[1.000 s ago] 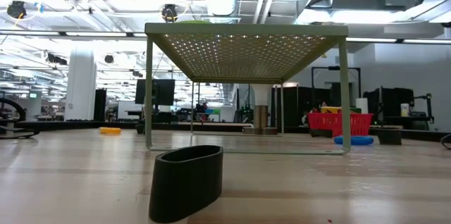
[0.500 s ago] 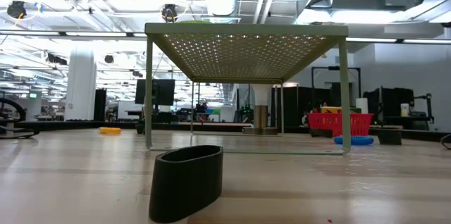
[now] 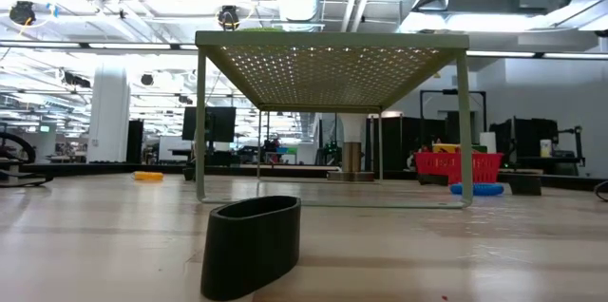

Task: Pick & Place Office Desk Supplies
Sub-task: Put the yellow crayon box into the red bin

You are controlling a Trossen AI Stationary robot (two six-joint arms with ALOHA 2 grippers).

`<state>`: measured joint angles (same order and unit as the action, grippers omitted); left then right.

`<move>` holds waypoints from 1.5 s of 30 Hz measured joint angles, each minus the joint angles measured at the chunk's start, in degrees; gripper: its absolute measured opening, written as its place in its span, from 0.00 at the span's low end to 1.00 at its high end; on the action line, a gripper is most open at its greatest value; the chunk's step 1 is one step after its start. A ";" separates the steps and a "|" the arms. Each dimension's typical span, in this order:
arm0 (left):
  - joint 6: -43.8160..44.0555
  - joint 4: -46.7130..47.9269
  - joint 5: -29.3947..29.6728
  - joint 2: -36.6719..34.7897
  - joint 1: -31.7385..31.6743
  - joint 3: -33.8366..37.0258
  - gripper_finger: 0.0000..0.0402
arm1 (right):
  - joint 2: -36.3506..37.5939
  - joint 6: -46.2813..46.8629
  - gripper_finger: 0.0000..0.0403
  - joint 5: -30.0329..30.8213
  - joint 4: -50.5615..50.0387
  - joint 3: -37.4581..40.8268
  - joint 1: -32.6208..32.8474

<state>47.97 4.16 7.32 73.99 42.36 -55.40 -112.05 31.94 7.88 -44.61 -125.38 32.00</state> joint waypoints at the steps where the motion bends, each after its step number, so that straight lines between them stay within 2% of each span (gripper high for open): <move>1: -0.89 0.00 -0.59 -0.01 -0.16 0.00 0.25 | 0.00 0.02 0.91 -1.35 1.45 -0.03 -0.40; 7: -6.30 0.04 -1.54 -0.01 -1.29 -0.06 0.25 | 0.00 1.05 0.91 -8.36 5.26 -0.03 -2.46; 14: -9.96 1.64 1.49 -0.10 -1.73 -0.09 0.25 | 0.00 2.82 0.91 -9.47 5.28 0.00 -4.78; 20: -12.11 1.89 1.69 -0.10 -1.71 -0.09 0.25 | 0.00 5.56 0.91 -16.99 4.04 0.02 -5.92; 29: -15.21 -4.02 1.91 -0.82 -1.41 -0.13 0.25 | -0.54 5.58 0.91 -16.84 1.01 0.02 -5.94; 37: -16.24 -4.70 3.04 -0.82 -1.41 -0.20 0.25 | -0.76 5.57 0.88 -11.22 -0.82 0.08 -8.28; 45: -16.23 -4.68 4.29 -0.82 -1.41 -0.20 0.25 | -2.82 6.56 0.80 -14.36 -0.76 0.21 -8.82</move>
<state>31.75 -0.51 11.61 73.17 40.95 -55.59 -114.87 38.51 -6.47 -45.36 -125.16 23.18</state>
